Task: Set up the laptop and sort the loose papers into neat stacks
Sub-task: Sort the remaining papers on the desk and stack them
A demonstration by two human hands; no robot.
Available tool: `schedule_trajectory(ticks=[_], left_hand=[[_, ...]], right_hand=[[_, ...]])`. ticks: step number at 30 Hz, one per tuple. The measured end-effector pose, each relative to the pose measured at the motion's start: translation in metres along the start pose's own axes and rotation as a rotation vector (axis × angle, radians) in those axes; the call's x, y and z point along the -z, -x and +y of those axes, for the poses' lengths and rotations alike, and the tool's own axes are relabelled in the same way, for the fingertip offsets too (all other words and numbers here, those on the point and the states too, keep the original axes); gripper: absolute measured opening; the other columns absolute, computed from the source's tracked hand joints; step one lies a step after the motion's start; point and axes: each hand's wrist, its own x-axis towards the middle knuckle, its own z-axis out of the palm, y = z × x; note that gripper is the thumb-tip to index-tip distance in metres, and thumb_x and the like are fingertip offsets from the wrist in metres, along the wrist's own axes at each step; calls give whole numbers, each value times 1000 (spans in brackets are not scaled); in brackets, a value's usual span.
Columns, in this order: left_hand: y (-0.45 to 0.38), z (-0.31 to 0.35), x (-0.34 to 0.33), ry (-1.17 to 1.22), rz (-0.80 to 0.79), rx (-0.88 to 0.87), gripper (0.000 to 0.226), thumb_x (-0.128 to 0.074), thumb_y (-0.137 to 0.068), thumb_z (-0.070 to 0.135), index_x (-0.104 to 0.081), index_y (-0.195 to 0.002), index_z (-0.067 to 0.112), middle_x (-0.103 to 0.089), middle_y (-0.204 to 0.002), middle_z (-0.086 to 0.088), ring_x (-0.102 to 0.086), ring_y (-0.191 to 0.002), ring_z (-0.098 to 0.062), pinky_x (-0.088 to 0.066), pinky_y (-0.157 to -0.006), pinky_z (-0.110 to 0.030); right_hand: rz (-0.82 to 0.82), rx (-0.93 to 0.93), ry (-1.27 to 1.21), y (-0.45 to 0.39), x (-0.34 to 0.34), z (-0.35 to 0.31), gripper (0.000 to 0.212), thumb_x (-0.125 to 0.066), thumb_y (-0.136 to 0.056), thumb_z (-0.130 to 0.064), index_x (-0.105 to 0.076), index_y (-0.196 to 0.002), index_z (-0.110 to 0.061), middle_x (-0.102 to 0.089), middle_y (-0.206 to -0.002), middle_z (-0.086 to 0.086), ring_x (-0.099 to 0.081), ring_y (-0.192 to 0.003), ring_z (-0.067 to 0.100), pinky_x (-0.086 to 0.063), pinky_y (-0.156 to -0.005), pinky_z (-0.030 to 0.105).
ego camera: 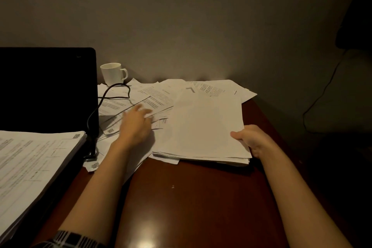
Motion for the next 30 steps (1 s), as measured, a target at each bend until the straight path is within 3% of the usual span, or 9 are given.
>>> schedule_trajectory(ticks=[2,4,7,10,14,19,24,26,30], left_hand=[[-4,-16,-3,-169,30,231,42,-36,-100,29,-52,-133,8,-29,-151,-17,-27,-138,-35,-24,-113,-50],[-7,-23,-2,-177,-7,375,51,-32,-100,33,-37,-143,6,-16,-156,-20,-18,-141,-38,-20,-113,-49],[-15,-28,1,-207,-20,437,52,-29,-101,34,-34,-144,6,-8,-158,-19,-14,-143,-36,-20,-112,-50],[-20,-29,2,-228,-47,459,51,-28,-101,31,-34,-142,1,-20,-154,-21,-23,-140,-37,-28,-108,-50],[-20,-28,-4,-154,80,392,55,-29,-101,35,-47,-132,-7,-35,-149,-16,-36,-131,-36,-31,-105,-46],[-24,-35,-6,25,212,379,57,-34,-99,45,-52,-129,1,-55,-130,-20,-50,-117,-37,-40,-99,-46],[-15,-17,-3,-93,286,181,56,-36,-97,50,-67,-104,4,-58,-124,-11,-49,-114,-28,-39,-96,-44],[-6,-1,-1,-121,318,52,48,-42,-97,47,-70,-99,7,-60,-118,-8,-49,-108,-24,-37,-92,-39],[3,15,2,-48,396,-157,29,-61,-91,22,-67,-112,3,-64,-112,-12,-54,-103,-27,-45,-83,-37]], right_hand=[[23,19,-12,1,-3,1,24,-57,-92,-6,-59,-115,0,-65,-113,16,-62,-97,31,-50,-88,38],[31,40,-23,1,-5,2,28,-55,-93,-5,-57,-121,2,-64,-114,15,-59,-92,26,-47,-80,33],[26,61,-50,1,-6,2,29,-54,-94,-5,-56,-123,2,-63,-117,15,-58,-91,25,-45,-77,32],[49,79,-61,1,-8,3,29,-53,-95,-6,-56,-123,1,-62,-112,12,-57,-92,24,-45,-78,32],[91,123,-76,-1,-13,1,28,-51,-95,-6,-57,-123,-1,-62,-116,13,-56,-91,24,-44,-78,31],[126,198,-89,-3,-19,2,30,-49,-96,-6,-55,-125,-1,-60,-123,14,-56,-97,24,-44,-80,31],[136,209,-68,-6,-21,4,29,-50,-96,-7,-56,-124,-2,-60,-123,13,-55,-96,22,-44,-80,31],[145,210,-66,-6,-22,4,29,-51,-95,-7,-56,-123,-2,-60,-122,13,-56,-98,23,-44,-80,31],[150,214,-63,-3,-22,3,28,-50,-95,-7,-57,-122,-2,-61,-119,13,-56,-95,23,-44,-79,30]])
